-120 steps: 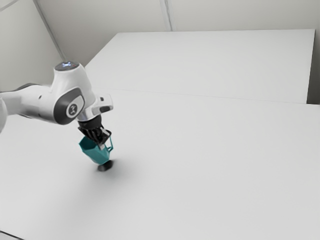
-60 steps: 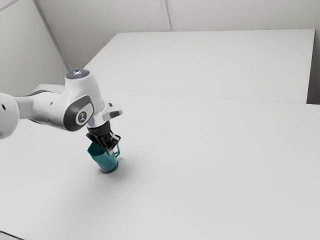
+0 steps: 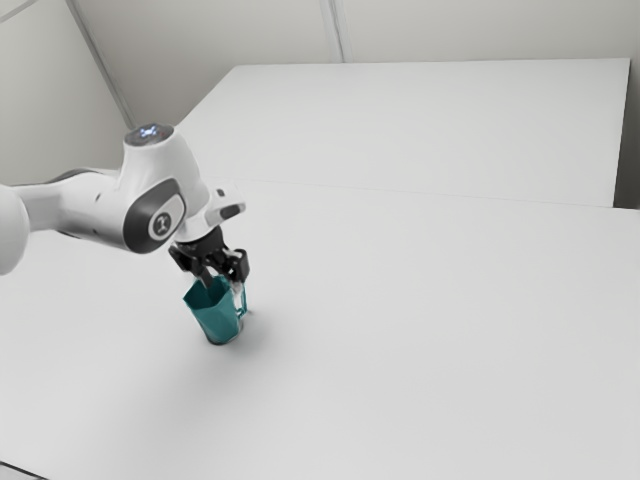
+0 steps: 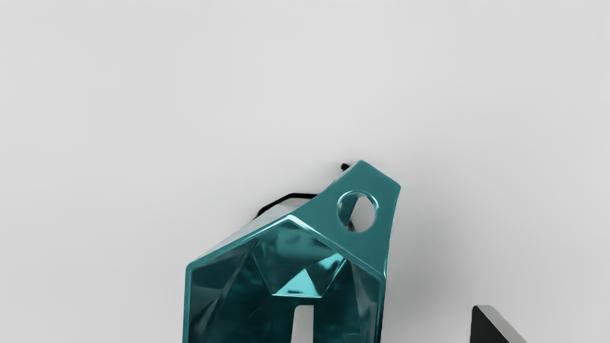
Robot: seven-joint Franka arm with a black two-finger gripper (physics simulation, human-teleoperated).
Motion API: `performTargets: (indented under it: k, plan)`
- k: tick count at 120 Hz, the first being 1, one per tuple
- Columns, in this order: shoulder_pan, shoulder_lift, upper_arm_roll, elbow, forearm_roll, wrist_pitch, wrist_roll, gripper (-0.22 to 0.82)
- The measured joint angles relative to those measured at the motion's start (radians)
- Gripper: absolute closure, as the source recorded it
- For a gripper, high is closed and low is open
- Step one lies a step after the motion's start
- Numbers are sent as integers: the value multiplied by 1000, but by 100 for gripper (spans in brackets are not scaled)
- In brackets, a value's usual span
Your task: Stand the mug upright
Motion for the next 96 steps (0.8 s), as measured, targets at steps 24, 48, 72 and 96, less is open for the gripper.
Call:
performTargets:
  k: [24,48,72,96]
  plan:
    - [-7,10,-5,129,-32,-111,-8,13]
    - [-13,47,-5,325,-49,-311,-14,6]
    - [-8,96,-3,580,-48,-524,-19,4]
    - [-8,138,1,765,-43,-691,-23,3]
